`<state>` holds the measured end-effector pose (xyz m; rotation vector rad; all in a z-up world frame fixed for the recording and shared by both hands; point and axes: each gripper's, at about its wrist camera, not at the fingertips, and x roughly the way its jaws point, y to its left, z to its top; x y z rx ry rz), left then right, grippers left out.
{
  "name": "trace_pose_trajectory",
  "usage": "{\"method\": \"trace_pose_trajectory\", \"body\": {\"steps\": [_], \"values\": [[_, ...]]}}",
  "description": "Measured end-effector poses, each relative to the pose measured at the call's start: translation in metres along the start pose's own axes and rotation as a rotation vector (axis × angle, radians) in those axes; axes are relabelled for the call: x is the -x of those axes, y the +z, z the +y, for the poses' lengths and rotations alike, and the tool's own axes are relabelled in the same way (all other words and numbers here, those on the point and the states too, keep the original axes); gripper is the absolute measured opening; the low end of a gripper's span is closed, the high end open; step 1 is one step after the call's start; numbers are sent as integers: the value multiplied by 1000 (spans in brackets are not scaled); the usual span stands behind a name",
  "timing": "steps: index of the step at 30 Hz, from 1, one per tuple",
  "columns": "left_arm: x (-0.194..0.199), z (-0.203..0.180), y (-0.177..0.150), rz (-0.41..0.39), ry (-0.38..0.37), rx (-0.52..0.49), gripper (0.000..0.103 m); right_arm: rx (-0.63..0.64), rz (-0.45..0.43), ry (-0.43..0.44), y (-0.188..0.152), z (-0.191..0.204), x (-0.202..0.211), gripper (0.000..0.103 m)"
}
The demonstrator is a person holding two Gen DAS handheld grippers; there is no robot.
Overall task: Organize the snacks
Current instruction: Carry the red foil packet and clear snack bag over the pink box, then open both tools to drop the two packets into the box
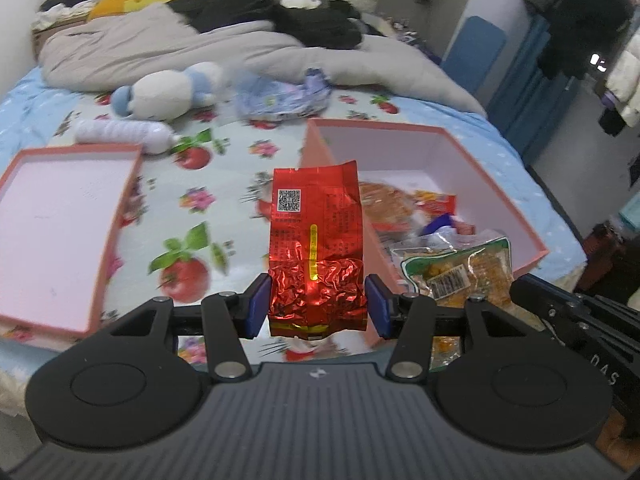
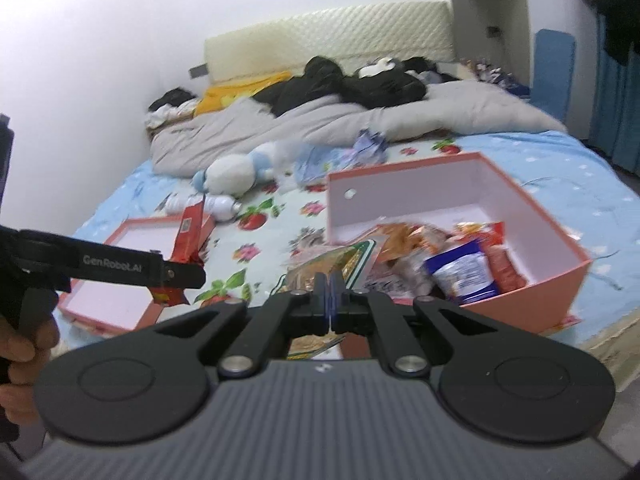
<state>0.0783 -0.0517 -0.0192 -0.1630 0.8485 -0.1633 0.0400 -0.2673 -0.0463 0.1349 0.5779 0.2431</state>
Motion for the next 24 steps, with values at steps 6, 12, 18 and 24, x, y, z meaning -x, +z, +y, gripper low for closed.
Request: {"method": "trace_pose_trajectory", "body": {"steps": [6, 12, 18, 24], "values": [[-14, -36, 16, 16, -65, -43, 56, -54, -13, -57, 7, -30, 5, 3], [-45, -59, 33, 57, -94, -79, 56, -99, -10, -80, 13, -58, -13, 3], [-92, -73, 58, 94, -107, -102, 56, -104, -5, -93, 25, -81, -45, 3], [-145, -85, 80, 139, -126, -125, 56, -135, 42, -102, 32, -106, -86, 3]]}}
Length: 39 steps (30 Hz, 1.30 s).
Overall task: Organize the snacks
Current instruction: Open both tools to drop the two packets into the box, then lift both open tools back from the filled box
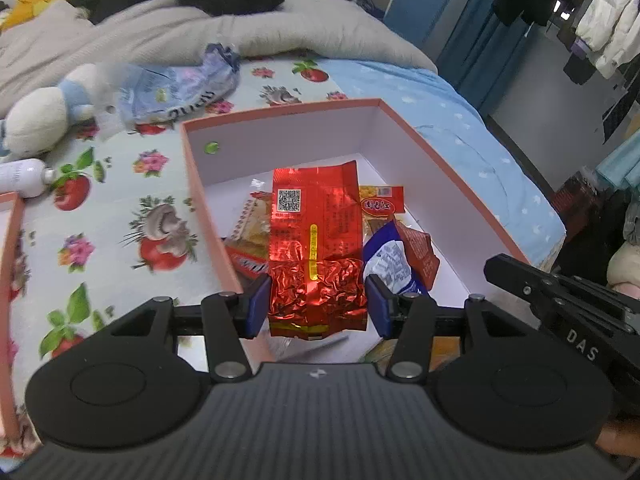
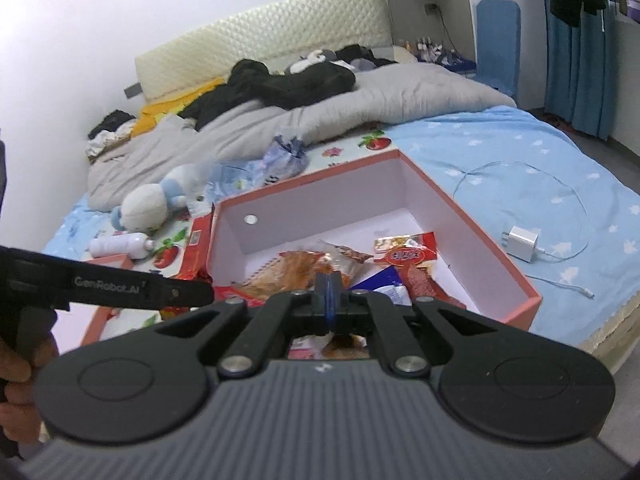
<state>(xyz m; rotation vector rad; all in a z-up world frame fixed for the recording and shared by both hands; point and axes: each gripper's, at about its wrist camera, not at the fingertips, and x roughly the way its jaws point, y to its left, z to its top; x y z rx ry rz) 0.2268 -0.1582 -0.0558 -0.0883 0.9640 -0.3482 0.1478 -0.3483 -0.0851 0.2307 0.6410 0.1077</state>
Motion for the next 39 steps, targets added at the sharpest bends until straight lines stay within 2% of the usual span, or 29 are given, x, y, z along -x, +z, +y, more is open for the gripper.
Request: {"method": "trace_pose_trajectory", "body": {"steps": [10, 12, 13, 19, 25, 26, 28, 29, 30, 34, 39], "values": [[-74, 10, 37, 61, 8, -10, 57, -18, 91, -15, 9, -17, -66, 3], [-81, 11, 40, 67, 17, -9, 71, -17, 97, -11, 11, -17, -75, 4], [-85, 12, 42, 64, 19, -8, 74, -17, 100, -8, 12, -17, -78, 4], [-86, 19, 47, 57, 23, 0, 75, -6, 96, 11, 17, -13, -86, 5], [-55, 19, 46, 8, 13, 5, 75, -18, 61, 17, 21, -4, -66, 6], [-48, 18, 45, -4, 13, 2, 75, -21, 59, 10, 22, -3, -62, 9], [-33, 16, 42, -28, 20, -10, 75, -31, 50, -2, 22, -1, -52, 27], [-27, 17, 39, -35, 25, -10, 75, -44, 39, -10, 22, -1, -45, 51], [-20, 18, 37, -41, 23, -8, 75, -56, 26, -14, 22, 0, -39, 68], [14, 16, 26, -80, 31, -11, 75, -53, 6, -16, 20, 5, -14, 84], [59, 12, 11, -140, 27, -19, 75, -66, -54, -28, 14, 12, 22, 88]]}}
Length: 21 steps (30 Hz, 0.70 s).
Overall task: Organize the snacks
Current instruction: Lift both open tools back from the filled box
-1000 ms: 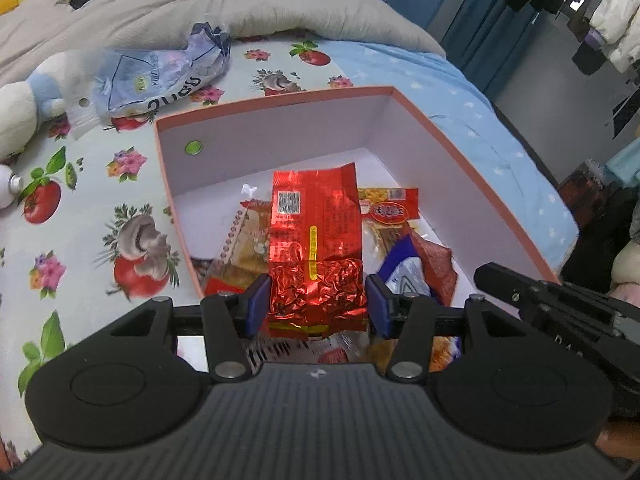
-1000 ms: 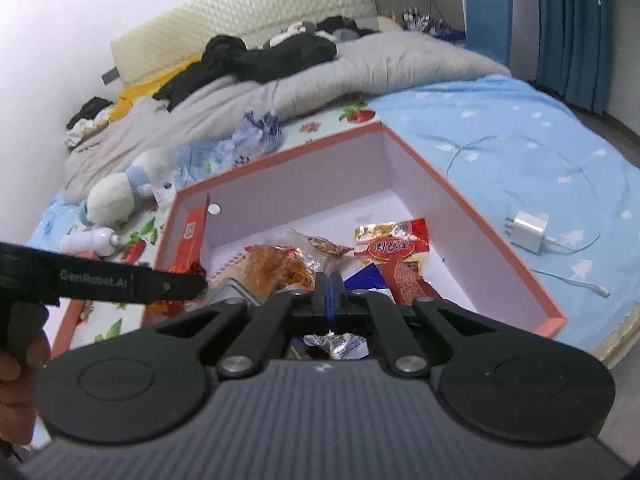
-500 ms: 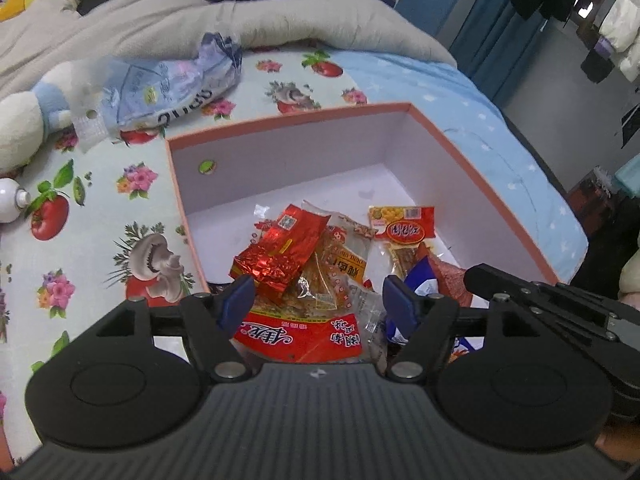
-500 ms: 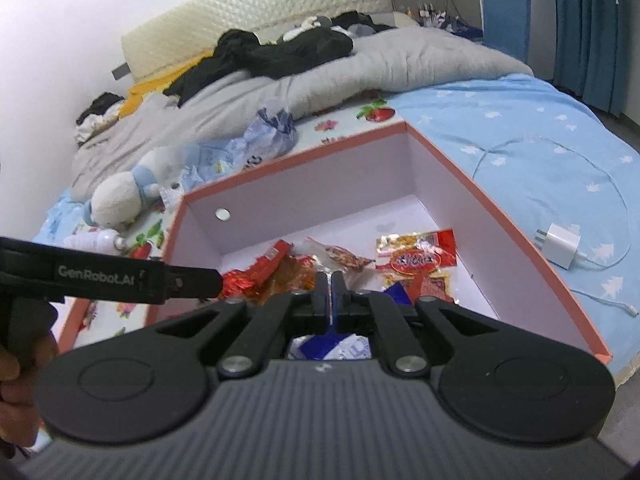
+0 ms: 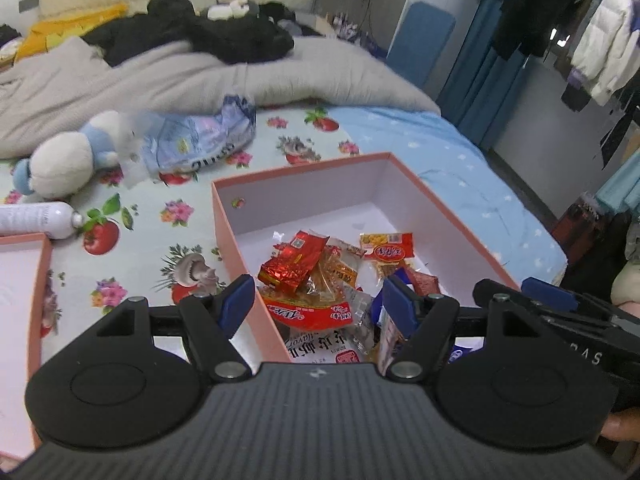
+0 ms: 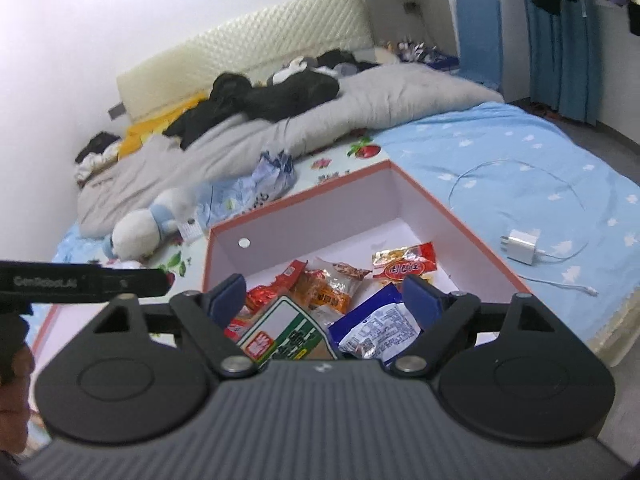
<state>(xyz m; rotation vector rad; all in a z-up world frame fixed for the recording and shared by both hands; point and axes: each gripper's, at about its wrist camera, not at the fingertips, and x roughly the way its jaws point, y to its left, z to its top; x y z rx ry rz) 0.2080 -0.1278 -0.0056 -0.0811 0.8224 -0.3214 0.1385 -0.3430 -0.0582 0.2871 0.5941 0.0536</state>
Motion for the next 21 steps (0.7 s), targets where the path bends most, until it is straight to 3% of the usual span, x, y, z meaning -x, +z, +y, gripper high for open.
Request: {"method": "trace_pose_trajectory", "body": {"steps": [1, 2, 3, 10, 21], "values": [[10, -1, -2, -12, -3, -1, 75, 4, -11, -4, -1, 2, 7, 90], [18, -2, -4, -19, -4, -2, 75, 8, -22, -7, -1, 4, 14, 102], [27, -2, -6, -27, -4, -4, 75, 10, -33, -7, -2, 7, 21, 103], [90, -9, -25, -117, -11, -18, 82, 29, -90, -1, -6, 22, 66, 103], [151, -20, -62, -165, 12, -19, 95, 50, -142, -8, -27, 31, 119, 103]]}}
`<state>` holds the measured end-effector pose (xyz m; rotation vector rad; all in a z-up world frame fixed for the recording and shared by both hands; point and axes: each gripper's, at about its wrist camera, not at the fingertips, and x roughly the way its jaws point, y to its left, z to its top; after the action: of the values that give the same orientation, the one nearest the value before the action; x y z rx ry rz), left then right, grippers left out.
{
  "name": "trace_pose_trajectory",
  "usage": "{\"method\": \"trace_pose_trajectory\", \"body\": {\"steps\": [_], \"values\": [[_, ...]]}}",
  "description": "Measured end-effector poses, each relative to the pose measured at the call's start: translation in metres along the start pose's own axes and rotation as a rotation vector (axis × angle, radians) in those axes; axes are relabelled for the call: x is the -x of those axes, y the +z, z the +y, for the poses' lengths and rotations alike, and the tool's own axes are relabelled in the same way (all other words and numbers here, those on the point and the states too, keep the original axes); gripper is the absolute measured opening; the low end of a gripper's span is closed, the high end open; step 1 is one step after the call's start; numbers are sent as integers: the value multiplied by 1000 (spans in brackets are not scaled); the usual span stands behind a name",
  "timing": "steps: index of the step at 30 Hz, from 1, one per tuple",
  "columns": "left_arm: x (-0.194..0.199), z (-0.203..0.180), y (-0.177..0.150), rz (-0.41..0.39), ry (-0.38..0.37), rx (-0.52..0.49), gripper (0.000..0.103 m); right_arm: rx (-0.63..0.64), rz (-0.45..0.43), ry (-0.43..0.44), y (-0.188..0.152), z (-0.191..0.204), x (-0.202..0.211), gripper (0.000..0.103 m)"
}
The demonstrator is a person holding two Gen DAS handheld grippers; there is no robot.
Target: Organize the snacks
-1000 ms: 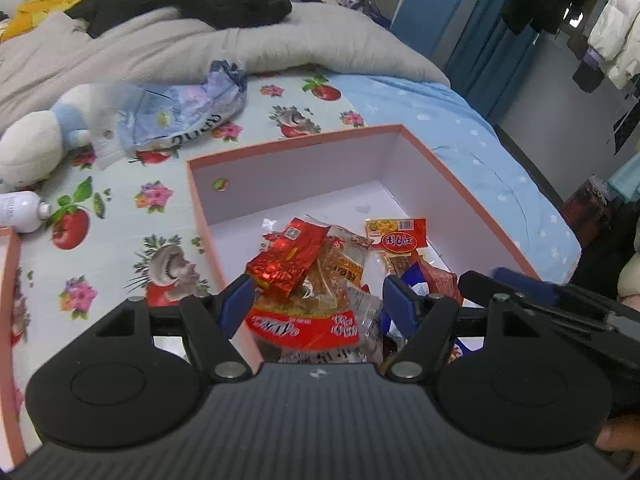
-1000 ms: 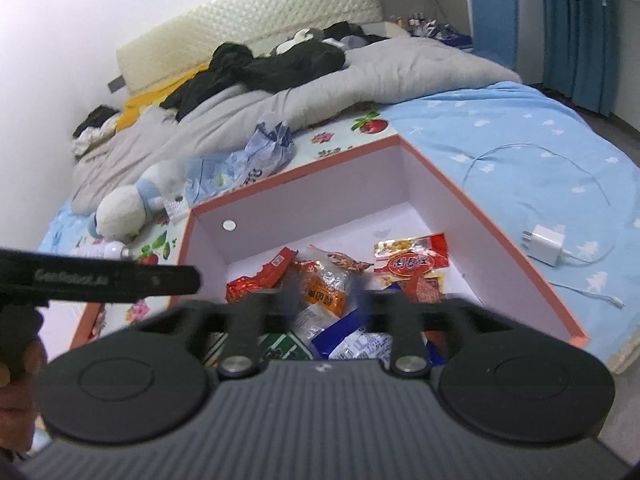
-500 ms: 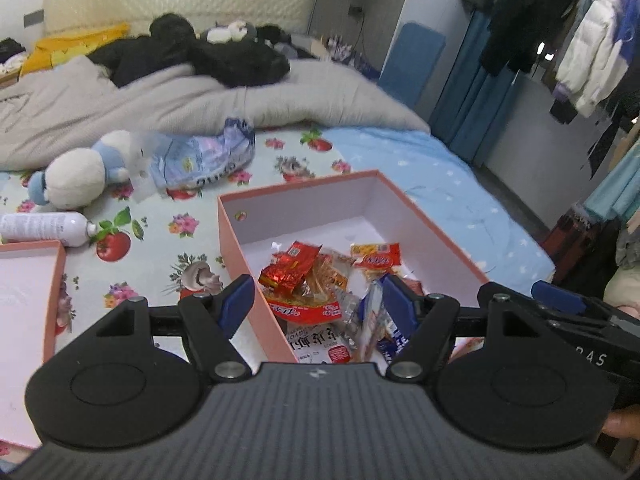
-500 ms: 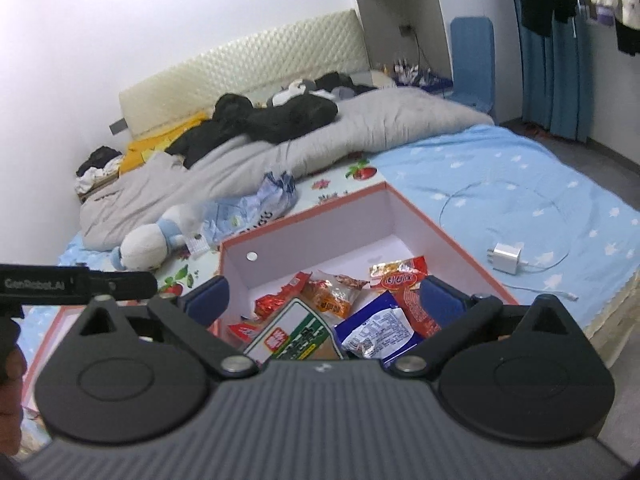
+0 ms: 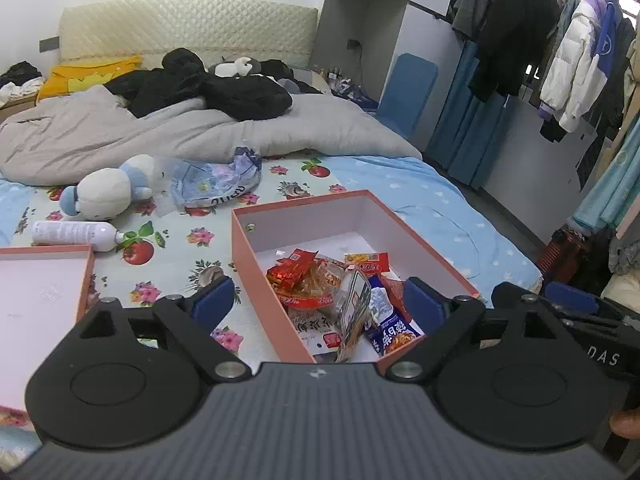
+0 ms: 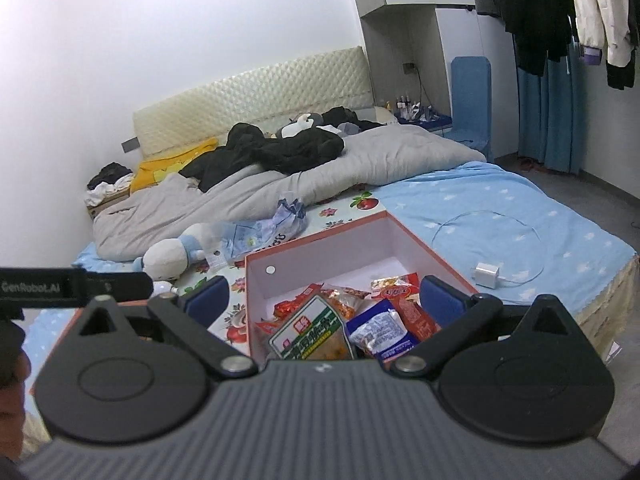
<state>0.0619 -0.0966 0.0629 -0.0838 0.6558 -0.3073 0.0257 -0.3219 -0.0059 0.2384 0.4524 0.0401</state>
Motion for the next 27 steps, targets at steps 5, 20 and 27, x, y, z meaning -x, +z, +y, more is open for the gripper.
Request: {"method": "trace_pose_trajectory", "body": {"steps": [5, 20, 27], "values": [[16, -3, -13, -2, 26, 1, 99, -5, 10, -3, -11, 0, 12, 103], [34, -11, -30, -11, 42, -13, 101, 6, -12, -16, -23, -1, 34, 103], [40, -10, -35, -13, 60, -13, 101, 14, 2, 2, -28, 1, 41, 103]]}}
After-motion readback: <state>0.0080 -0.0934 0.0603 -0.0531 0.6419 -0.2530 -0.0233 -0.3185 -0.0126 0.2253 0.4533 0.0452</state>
